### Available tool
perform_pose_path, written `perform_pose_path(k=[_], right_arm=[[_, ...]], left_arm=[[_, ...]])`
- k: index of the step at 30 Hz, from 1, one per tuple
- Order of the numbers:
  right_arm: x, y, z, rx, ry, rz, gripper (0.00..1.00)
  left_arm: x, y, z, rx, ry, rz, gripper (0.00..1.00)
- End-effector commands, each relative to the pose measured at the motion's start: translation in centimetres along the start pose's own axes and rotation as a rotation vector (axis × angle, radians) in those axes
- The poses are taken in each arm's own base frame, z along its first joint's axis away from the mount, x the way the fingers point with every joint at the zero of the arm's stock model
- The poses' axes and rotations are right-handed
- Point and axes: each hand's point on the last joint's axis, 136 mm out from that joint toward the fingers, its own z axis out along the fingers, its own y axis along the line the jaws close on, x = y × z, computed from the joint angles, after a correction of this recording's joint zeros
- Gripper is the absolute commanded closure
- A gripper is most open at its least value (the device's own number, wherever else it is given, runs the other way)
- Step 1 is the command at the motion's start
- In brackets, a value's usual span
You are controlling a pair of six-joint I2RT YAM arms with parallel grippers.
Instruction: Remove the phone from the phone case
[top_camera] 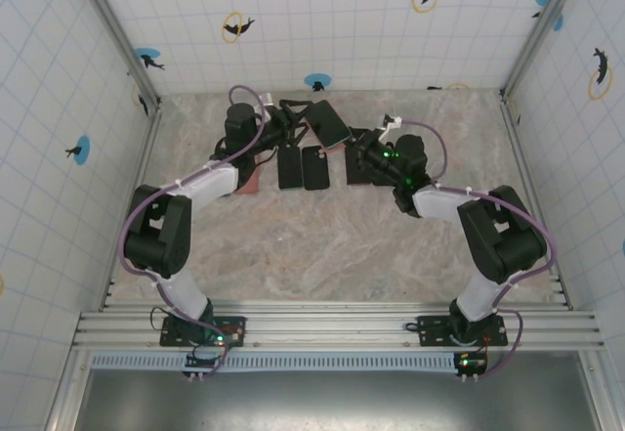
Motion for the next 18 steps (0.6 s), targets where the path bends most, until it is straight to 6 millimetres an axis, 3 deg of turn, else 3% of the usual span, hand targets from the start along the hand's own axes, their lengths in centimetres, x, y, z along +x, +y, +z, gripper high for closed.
perform_pose_path(k=[1,4,7,18], right_arm=[[-2.7,2.6,-0.5,-0.072,-0.162,-0.053,1.00],[-3.7,2.8,-0.2,-0.076,-0.220,-0.089,1.00],[-4.3,2.8,0.0,-0.081,-0.267,-0.115,1.00],[-3.0,2.2,0.3,-0.060,-0.274,-0.180,1.00]], left_arm=[[1.8,0.0,-1.2,-0.030,-0.020,-0.055,0.27],[4.9,0.0,-1.4,-0.035,-0.008,-0.116,0.28],[6.5,-0.9,-1.5,-0.028,-0.014,-0.137,0.29],[9.2,-3.8,-0.7,0.069,-0.003,-0.205,0.41]])
